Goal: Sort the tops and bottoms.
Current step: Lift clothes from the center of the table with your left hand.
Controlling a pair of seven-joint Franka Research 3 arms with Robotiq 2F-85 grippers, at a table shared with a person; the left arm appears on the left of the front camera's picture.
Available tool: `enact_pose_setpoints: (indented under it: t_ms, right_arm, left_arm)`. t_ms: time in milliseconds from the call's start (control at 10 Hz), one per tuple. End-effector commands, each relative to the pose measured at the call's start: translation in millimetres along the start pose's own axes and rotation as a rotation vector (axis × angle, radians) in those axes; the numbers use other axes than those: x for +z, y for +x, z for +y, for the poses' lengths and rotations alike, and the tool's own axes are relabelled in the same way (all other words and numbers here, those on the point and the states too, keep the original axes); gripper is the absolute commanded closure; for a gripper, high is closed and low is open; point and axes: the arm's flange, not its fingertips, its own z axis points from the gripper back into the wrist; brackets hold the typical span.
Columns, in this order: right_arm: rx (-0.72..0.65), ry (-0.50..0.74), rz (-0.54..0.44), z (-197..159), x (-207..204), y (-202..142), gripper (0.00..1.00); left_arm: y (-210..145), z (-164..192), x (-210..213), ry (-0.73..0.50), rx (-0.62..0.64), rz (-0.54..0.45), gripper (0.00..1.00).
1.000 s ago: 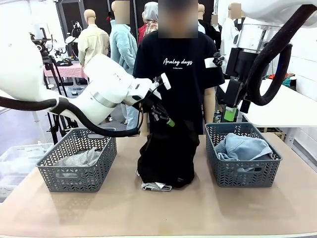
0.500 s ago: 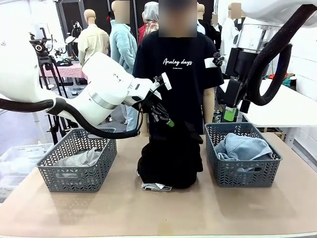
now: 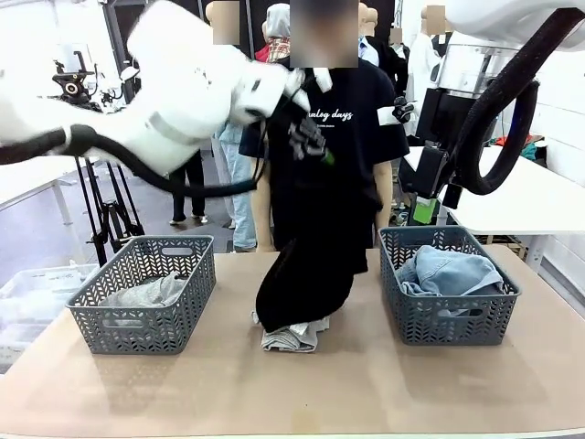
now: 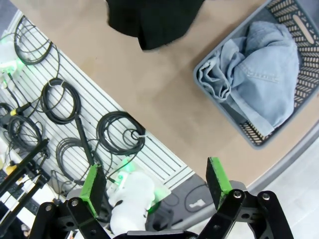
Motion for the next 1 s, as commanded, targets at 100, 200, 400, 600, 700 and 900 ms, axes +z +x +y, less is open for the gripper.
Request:
enact_pose_setpoints:
  t_ms: [100,200,400,600,700,900]
  right_arm:
    - [-0.001,-0.004,0.01,0,-1,-3,0.0]
    - [-0.001,-0.004,0.01,0,-1,-3,0.0]
    - [-0.001,-0.004,0.01,0,-1,-3,0.0]
    - [-0.001,-0.004,0.01,0,-1,-3,0.0]
    - [-0.001,-0.004,0.01,0,-1,-3,0.0]
    - [-0.001,-0.004,0.01,0,-1,-3,0.0]
  left_arm:
    - [38,18,3,0.061,-0.115,0.068,1.0]
    - [46,21,8,0.112,-0.145,0.078,1.0]
    - [37,11,13,0.067,-0.141,0.063,1.0]
    - [37,11,13,0.067,-0.141,0.063,1.0]
    - [37,11,13,0.067,-0.141,0.063,1.0]
    - [37,11,13,0.067,-0.141,0.063,1.0]
